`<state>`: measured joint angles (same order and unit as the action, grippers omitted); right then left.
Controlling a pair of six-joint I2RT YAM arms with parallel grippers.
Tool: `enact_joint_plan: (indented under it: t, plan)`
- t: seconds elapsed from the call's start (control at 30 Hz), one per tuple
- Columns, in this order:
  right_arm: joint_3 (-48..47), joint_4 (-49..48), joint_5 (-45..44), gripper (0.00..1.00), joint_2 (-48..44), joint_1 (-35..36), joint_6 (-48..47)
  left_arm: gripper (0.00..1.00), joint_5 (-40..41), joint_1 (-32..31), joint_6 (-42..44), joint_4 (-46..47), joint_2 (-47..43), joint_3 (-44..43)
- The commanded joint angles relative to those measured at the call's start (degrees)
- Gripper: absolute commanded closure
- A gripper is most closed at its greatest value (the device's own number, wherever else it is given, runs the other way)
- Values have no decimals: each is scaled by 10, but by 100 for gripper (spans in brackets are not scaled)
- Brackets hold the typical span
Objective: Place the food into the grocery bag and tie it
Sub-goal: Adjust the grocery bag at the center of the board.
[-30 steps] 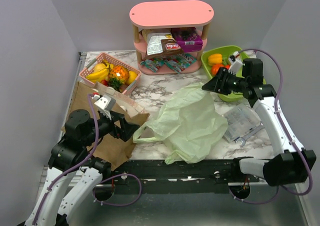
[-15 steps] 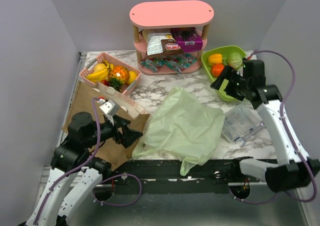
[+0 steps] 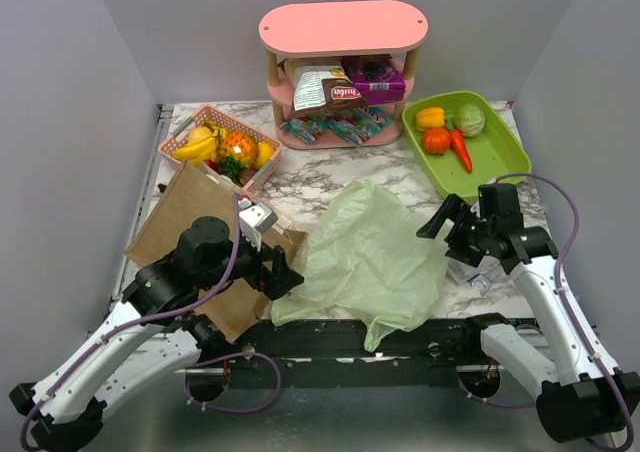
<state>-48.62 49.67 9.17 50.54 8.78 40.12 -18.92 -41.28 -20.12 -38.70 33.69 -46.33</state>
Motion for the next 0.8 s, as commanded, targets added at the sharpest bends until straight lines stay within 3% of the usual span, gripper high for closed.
enact_joint_plan:
  t: [0.0, 0.17, 0.3, 0.4, 0.6, 0.77]
  plan:
    - [40, -37, 82, 0, 0, -1, 26, 5, 113, -60, -39, -39, -2, -65]
    - [58, -62, 81, 1, 20, -1, 24, 4, 133, -67, -28, -86, 26, -155]
    - [42, -48, 67, 1, 31, -1, 9, 3, 124, -73, -33, -104, 39, -172]
    - [-1, -12, 28, 1, 33, -1, -22, 4, 106, -81, -48, -96, 34, -149]
    - [-53, 42, -135, 0, 9, -1, -18, 13, 123, -127, -109, -73, 11, -63]
    - [-32, 34, -143, 0, -5, -1, 20, 16, 154, -181, -161, -50, 8, -9]
